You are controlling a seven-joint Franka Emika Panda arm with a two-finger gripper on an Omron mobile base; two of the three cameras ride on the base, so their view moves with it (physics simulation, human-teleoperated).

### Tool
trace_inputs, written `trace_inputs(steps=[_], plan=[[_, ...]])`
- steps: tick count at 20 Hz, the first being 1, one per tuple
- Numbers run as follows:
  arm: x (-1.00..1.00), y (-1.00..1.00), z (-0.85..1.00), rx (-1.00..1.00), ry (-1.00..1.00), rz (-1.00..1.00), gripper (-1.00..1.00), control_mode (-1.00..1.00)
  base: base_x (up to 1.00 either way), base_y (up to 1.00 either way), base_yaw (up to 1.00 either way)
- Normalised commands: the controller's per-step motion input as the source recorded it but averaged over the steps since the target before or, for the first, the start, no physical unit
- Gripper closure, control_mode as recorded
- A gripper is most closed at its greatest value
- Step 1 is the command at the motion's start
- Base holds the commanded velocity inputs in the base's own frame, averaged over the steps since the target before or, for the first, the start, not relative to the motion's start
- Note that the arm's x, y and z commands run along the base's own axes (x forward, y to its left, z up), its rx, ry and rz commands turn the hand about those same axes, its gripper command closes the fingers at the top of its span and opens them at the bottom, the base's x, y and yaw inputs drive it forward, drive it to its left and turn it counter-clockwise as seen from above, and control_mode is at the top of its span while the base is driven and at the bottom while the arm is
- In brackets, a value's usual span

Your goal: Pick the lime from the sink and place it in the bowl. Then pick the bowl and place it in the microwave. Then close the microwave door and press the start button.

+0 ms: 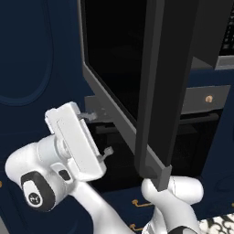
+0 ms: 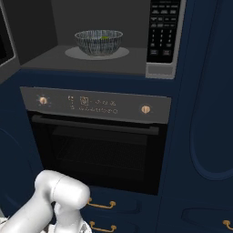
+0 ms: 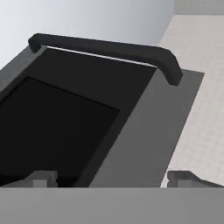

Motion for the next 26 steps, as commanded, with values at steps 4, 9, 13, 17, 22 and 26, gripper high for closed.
trace_inputs(steps=[4, 9, 13, 17, 22, 26], plan=[[-0.59, -0.59, 0.39, 0.21, -0.31, 0.23, -1.00, -1.00, 0.00, 0.00, 0.00], [-0.14, -0.72, 0.38, 0.15, -0.21, 0.27, -1.00, -1.00, 0.00, 0.00, 0.00], [0.00, -0.78, 0.15, 0.11, -0.10, 0.36, -1.00, -1.00, 0.00, 0.00, 0.00], [0.02, -0.75, 0.00, 0.11, -0.02, 0.44, -1.00, -1.00, 0.00, 0.00, 0.00], [0.16, -0.72, 0.00, 0.13, 0.00, 0.49, -1.00, -1.00, 0.00, 0.00, 0.00], [0.82, -0.41, 0.00, 0.10, 0.01, 0.51, -1.00, -1.00, 0.00, 0.00, 0.00]])
